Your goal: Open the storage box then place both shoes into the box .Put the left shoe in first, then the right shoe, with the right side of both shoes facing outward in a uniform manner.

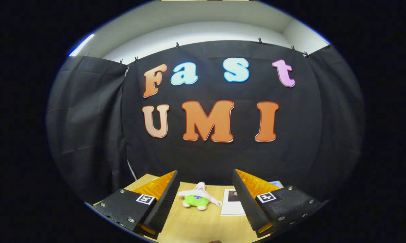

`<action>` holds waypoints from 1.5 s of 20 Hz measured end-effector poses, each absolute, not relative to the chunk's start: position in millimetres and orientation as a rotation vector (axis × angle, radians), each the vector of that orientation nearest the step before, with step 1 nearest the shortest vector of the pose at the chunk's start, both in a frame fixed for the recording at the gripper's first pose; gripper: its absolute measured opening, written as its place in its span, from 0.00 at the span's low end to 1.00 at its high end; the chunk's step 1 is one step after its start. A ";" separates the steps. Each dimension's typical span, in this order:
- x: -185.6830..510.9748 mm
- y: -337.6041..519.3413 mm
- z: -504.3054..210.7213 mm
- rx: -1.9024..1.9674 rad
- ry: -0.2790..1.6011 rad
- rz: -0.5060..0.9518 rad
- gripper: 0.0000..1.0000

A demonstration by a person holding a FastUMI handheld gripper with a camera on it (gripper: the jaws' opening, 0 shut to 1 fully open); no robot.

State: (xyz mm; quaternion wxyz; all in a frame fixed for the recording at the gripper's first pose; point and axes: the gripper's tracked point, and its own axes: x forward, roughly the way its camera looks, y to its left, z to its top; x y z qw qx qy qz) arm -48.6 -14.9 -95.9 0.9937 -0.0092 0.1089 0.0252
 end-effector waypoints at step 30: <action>-56.8 -45.1 -15.9 -0.046 -0.084 0.062 0.97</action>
